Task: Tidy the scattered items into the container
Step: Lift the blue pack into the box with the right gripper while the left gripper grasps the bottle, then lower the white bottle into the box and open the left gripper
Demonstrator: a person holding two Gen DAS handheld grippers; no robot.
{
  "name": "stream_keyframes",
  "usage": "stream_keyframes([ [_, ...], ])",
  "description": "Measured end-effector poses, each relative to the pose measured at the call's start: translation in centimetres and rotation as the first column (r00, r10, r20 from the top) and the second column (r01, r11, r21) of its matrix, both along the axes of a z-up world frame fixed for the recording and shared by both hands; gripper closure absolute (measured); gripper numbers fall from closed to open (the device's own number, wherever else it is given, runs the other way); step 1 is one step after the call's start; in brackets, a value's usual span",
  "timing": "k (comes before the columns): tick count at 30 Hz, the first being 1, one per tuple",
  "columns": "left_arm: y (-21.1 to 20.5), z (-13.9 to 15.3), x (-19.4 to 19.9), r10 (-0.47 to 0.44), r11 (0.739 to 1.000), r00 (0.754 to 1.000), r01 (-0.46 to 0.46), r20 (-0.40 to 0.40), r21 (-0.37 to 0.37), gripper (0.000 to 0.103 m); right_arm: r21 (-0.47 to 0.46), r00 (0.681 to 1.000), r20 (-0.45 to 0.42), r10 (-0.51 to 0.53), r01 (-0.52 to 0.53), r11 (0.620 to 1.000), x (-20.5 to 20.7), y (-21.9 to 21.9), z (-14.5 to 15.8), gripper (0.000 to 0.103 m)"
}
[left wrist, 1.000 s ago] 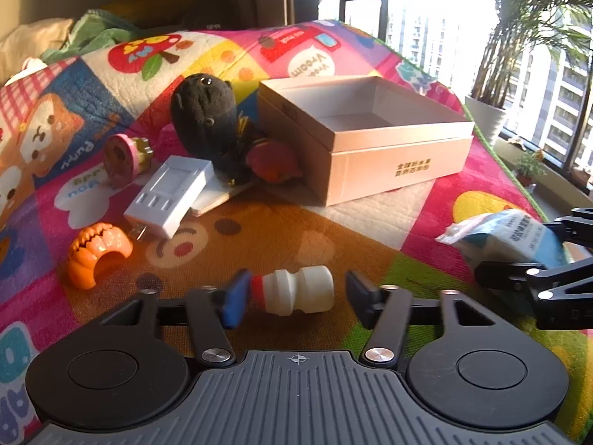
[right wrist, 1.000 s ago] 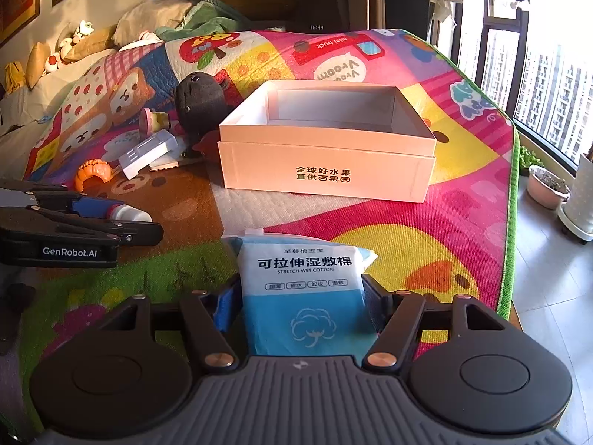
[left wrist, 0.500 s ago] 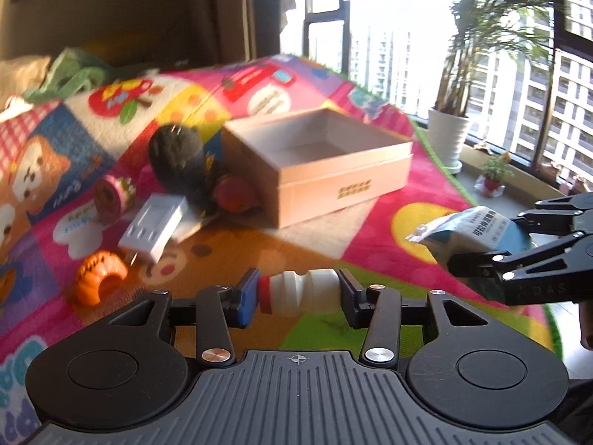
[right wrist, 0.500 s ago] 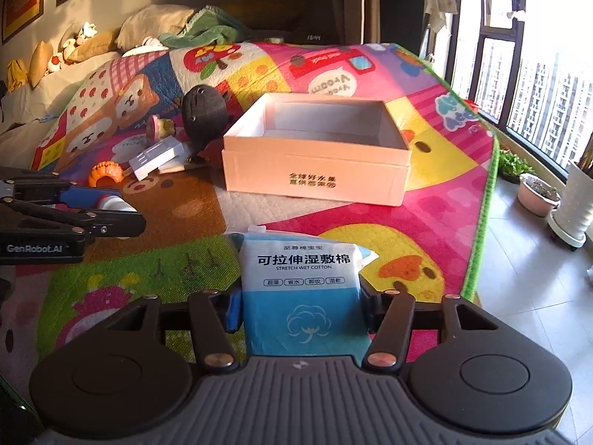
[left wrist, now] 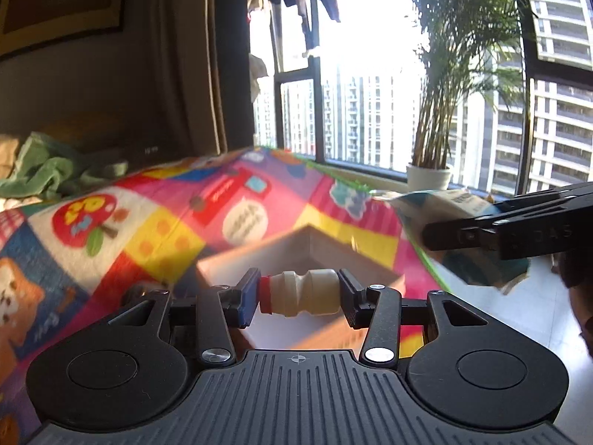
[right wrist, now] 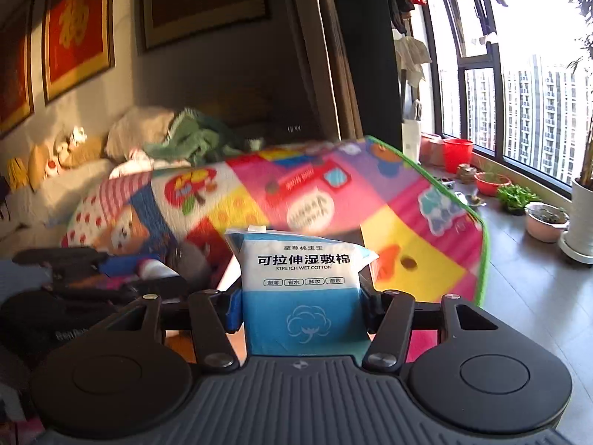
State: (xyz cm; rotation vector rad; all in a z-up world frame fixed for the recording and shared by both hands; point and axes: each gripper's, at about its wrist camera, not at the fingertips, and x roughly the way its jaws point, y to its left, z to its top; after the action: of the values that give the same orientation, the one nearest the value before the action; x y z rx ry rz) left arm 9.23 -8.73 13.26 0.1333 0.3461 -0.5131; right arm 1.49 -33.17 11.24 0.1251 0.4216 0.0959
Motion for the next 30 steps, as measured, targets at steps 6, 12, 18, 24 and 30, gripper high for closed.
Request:
stream_keyframes([
  [6, 1.4, -1.5, 8.1, 0.004, 0.990, 0.984, -0.029, -0.178, -0.139, 0.006, 0.079, 0.998, -0.034, -0.048, 0.051, 0.996, 10.5, -1.9, 0.5, 0.028],
  [12, 6.8, -5.7, 5.4, 0.179, 0.983, 0.967, -0.184, -0.183, -0.007, 0.000, 0.021, 0.990, -0.011, -0.139, 0.139, 0.990, 10.8, -2.6, -2.5, 0.017],
  [18, 10.8, -9.2, 0.5, 0.245, 0.966, 0.942, -0.258, -0.231, -0.024, 0.000, -0.127, 0.994, -0.066, -0.091, 0.082, 0.989, 10.7, 0.8, -5.7, 0.015],
  [24, 14.8, -10.7, -1.8, 0.294, 0.933, 0.907, -0.341, -0.300, -0.115, 0.000, -0.196, 0.986, -0.159, 0.055, -0.086, 0.977, 10.9, 6.7, -6.5, 0.031],
  [30, 15.9, -10.2, -4.2, 0.325, 0.926, 0.918, -0.358, -0.229, -0.122, 0.000, -0.248, 0.969, -0.148, 0.197, -0.229, 0.941, 14.0, 14.5, -4.6, 0.030],
])
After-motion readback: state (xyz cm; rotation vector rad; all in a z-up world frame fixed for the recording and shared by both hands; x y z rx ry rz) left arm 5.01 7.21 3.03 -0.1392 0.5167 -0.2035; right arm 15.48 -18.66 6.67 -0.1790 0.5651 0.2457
